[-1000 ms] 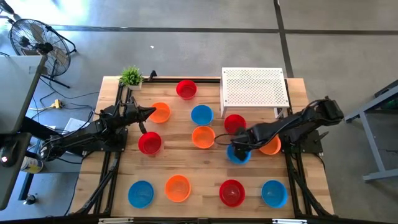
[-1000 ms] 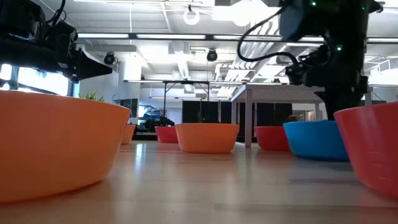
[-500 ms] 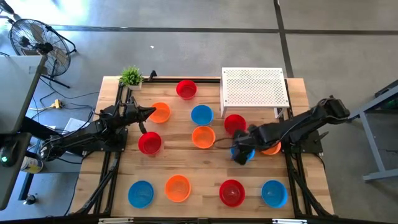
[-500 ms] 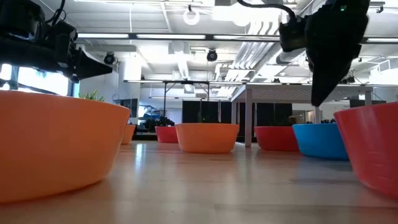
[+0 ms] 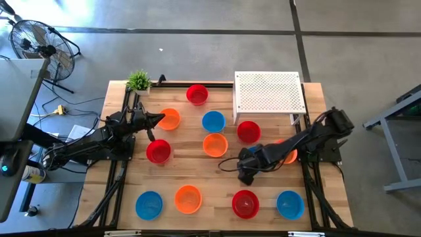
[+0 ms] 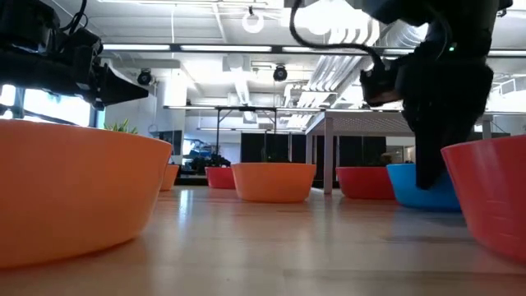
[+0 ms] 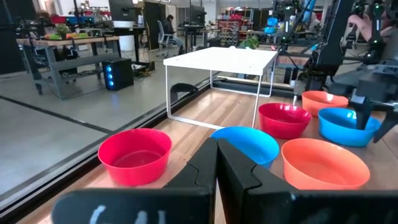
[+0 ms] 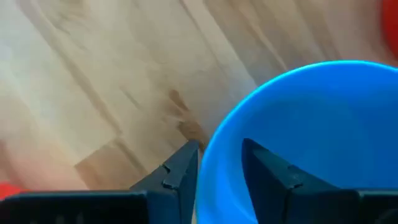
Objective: Pick & Place Mini bowls
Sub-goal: Put the blue bowl on the shelf
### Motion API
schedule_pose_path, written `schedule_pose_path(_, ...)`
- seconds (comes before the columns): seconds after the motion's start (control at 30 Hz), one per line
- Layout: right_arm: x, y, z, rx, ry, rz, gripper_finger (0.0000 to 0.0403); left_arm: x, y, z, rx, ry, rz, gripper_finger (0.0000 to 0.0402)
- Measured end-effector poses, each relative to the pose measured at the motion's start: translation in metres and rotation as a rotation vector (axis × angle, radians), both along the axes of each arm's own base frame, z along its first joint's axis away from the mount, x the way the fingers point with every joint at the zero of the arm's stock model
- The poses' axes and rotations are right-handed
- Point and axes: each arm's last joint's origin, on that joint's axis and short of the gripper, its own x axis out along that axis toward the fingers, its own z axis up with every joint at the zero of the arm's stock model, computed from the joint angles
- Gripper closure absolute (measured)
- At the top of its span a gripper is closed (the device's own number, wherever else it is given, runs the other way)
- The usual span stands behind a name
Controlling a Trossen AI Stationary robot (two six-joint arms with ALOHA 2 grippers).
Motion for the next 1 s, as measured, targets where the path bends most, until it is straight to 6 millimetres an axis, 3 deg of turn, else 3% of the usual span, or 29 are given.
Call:
schedule_pose_path(0.2,0.0,0.0,0.002,-0.004,0.022,0.013,0.0387,0.0,0.0,0.0,0.0,0.0,0.0,0.0401)
schedule_pose_path(0.27,0.005,0.003,0.009,0.026,0.012,0.058,0.0391,0.0,0.0,0.0,0.0,-0.001,0.001,0.0401)
schedule_pose_path(0.4,0.021,0.011,0.038,0.08,-0.034,0.171,0.0397,0.0,0.0,0.0,0.0,-0.001,0.004,0.0401)
schedule_pose_path(0.53,0.035,0.008,0.084,0.035,-0.063,0.269,0.0398,0.0,0.0,0.0,0.001,-0.001,0.004,0.0401)
schedule_pose_path(0.77,0.032,-0.038,0.168,-0.165,0.052,0.243,0.04,0.0,0.0,0.0,0.0,-0.002,0.004,0.0401)
schedule_pose_path(0.87,0.02,-0.072,0.19,-0.241,0.177,0.192,0.04,0.0,0.0,0.0,0.0,-0.001,0.004,0.0401)
schedule_pose_path(1.0,0.005,-0.125,0.209,-0.255,0.116,0.164,0.0401,0.0,0.0,0.0,0.0,-0.001,0.004,0.0401)
